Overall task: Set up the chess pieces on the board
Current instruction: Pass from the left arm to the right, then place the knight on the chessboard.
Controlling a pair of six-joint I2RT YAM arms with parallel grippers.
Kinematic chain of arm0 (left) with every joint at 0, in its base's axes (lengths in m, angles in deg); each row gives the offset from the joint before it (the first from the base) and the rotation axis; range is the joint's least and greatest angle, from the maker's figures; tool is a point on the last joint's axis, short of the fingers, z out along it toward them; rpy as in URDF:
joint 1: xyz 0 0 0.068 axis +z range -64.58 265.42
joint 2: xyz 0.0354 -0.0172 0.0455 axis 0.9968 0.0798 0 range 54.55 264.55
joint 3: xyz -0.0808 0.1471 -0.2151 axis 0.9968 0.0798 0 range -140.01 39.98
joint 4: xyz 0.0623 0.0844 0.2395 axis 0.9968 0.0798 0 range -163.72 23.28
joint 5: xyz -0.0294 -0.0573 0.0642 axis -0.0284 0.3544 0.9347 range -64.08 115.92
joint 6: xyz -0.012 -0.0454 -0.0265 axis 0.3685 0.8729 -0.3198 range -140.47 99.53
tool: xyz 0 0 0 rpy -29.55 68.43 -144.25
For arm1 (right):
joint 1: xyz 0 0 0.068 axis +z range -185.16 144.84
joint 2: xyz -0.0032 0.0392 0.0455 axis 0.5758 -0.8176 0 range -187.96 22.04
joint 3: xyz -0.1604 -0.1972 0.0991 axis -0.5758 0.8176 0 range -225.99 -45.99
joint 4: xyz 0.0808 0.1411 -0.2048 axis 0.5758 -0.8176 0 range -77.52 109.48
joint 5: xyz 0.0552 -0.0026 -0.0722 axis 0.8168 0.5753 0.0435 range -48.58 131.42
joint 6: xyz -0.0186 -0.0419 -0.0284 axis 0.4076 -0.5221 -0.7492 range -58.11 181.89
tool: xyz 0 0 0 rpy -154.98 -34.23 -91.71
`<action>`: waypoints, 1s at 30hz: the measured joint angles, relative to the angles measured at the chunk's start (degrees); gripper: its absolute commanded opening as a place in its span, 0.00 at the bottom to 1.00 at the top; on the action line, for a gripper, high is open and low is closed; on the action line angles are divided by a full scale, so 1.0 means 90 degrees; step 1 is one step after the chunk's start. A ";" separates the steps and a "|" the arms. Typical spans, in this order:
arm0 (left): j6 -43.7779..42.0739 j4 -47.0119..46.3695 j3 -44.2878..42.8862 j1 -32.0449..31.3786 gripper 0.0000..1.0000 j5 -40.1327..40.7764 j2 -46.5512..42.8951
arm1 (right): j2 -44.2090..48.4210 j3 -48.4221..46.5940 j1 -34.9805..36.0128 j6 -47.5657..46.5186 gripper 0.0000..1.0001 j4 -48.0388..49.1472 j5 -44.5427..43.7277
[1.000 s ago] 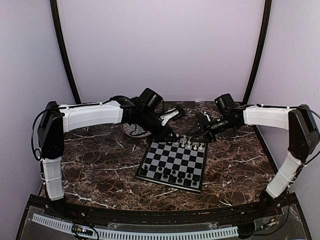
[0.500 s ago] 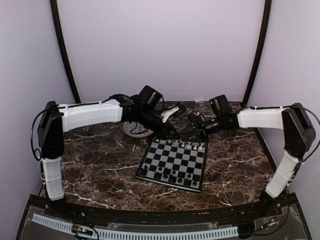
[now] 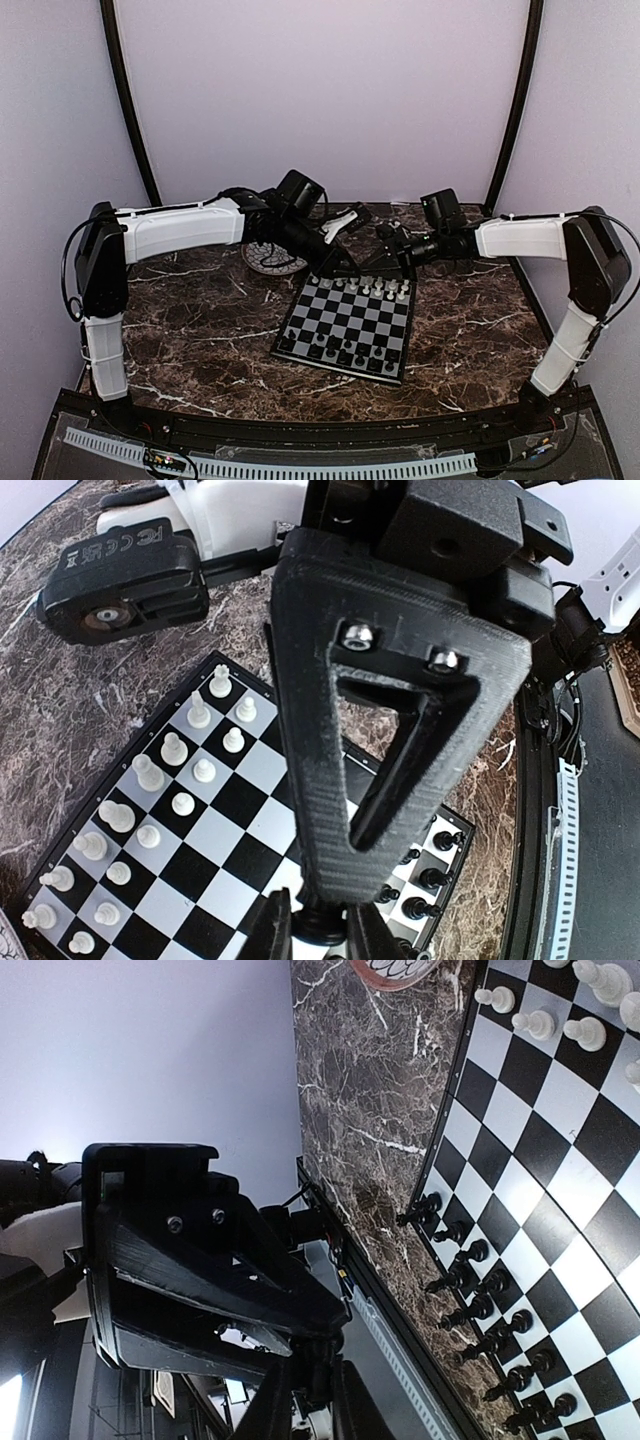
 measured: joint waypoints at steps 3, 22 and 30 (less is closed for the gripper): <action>0.0027 0.0002 0.0000 0.0002 0.15 0.0005 -0.0002 | 0.0000 0.0063 -0.0015 0.0121 0.00 0.0129 -0.0002; 0.1256 -0.0903 0.2351 0.0350 0.58 0.1299 -0.2443 | 0.0002 -0.1780 0.0515 -0.2062 0.00 -0.2314 -0.2115; 0.1897 -0.0799 0.2956 0.1015 0.59 0.2324 -0.3361 | -0.0716 -0.3283 0.1911 -0.3378 0.00 -0.4039 -0.3835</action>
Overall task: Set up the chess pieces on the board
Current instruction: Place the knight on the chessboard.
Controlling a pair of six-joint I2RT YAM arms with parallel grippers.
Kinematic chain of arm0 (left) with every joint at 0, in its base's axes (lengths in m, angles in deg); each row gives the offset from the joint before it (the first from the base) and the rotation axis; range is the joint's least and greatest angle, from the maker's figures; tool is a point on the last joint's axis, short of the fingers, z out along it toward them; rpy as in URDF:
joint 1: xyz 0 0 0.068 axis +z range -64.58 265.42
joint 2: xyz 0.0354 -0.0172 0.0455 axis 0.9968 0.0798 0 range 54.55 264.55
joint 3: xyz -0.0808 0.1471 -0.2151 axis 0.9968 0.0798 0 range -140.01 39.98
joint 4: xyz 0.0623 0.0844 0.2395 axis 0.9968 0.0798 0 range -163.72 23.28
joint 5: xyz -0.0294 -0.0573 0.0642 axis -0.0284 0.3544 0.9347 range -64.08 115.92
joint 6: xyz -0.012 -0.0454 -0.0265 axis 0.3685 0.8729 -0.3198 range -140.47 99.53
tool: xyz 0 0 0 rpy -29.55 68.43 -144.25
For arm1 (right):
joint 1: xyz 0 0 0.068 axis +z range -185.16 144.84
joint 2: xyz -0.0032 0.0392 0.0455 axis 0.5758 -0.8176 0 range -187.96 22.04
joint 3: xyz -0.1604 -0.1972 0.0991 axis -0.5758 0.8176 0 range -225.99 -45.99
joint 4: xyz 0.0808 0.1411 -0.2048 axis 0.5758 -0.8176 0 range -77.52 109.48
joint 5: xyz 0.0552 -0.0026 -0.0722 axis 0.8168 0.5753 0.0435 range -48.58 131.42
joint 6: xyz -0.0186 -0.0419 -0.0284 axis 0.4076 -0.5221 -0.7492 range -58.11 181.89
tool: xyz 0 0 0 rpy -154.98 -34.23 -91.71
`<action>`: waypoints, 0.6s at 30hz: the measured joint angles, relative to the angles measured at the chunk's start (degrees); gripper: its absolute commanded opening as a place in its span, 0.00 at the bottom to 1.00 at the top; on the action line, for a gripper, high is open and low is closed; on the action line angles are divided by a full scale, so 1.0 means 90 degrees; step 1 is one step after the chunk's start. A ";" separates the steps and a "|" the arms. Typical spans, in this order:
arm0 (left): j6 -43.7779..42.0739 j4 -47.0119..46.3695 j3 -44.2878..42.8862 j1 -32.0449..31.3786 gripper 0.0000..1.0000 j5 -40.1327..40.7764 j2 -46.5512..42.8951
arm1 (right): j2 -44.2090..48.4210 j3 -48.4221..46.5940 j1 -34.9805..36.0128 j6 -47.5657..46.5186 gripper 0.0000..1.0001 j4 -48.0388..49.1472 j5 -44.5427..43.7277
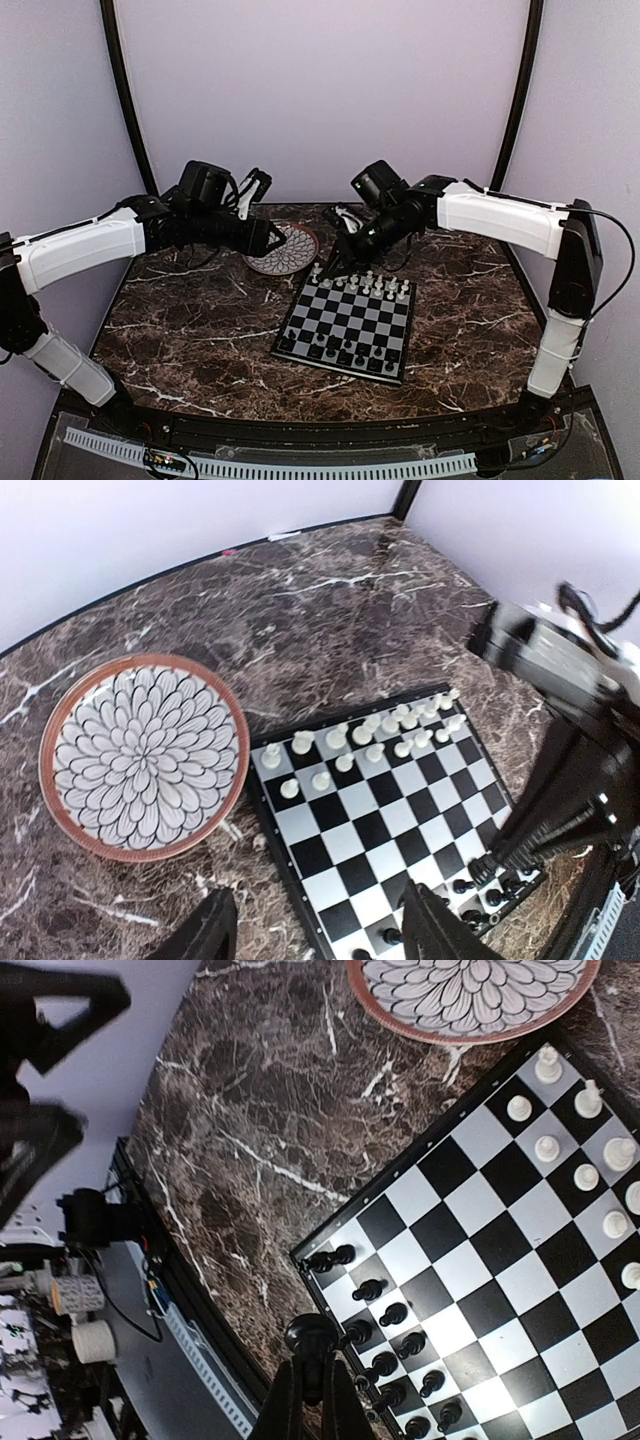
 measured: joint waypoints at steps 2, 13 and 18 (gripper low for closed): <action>0.0131 0.0085 0.0129 0.0102 0.59 0.0189 -0.0019 | -0.0153 -0.0231 0.0321 -0.0209 0.00 -0.0284 -0.0347; 0.0865 0.0461 0.0481 0.0459 0.59 0.0784 -0.0296 | -0.1202 -0.1506 0.2050 -0.1190 0.00 -0.1447 -0.2118; 0.0998 0.0573 0.0617 0.0488 0.59 0.0840 -0.0593 | -0.1797 -0.1960 0.2521 -0.1506 0.00 -0.1887 -0.2637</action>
